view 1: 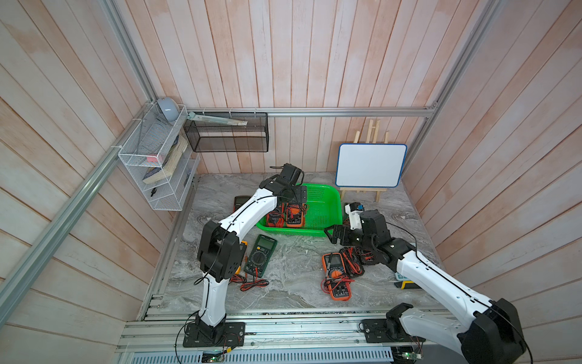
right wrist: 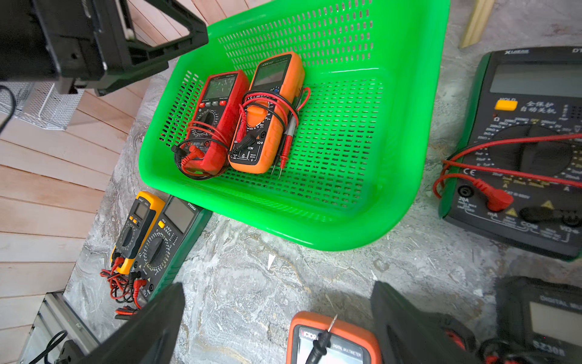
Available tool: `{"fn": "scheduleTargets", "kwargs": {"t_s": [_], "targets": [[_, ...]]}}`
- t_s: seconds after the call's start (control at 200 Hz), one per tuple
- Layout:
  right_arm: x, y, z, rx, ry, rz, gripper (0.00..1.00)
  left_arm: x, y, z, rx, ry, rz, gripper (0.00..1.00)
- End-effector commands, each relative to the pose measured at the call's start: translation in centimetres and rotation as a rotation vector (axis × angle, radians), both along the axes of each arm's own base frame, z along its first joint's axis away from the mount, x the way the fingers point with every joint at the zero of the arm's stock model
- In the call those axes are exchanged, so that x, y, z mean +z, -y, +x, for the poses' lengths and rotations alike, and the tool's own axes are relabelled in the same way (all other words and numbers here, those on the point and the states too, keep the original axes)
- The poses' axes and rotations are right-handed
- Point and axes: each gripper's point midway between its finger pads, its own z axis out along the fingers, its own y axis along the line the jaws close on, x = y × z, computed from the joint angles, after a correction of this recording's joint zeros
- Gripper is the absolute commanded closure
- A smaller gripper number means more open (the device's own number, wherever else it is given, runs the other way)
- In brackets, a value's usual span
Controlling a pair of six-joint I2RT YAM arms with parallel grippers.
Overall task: Put the multimeter into the basket
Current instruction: Place the multimeter in the basket, then pick up the multimeter from the center of the board.
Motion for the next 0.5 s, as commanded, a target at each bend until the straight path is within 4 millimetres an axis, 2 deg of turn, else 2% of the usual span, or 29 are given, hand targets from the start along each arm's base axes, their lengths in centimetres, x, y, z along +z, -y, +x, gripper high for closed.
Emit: {"fn": "scheduleTargets", "kwargs": {"t_s": [0.0,0.185,0.31,0.495], "targets": [[-0.2,0.4,-0.6,-0.019,-0.028,-0.006,0.02,0.5,-1.0,-0.8,0.065,-0.003,-0.038,0.0],[-0.5,0.2,-1.2,-0.028,-0.079,0.031,0.02,0.7,-1.8,-3.0,0.081,-0.03,-0.087,0.0],[-0.9,0.2,-1.5,-0.019,-0.097,0.024,0.02,0.1,-2.6,-4.8,0.095,-0.054,-0.109,0.0],[-3.0,0.4,-1.8,-0.004,-0.111,-0.014,0.02,-1.2,-4.1,-8.3,0.107,-0.085,-0.142,0.0]]}}
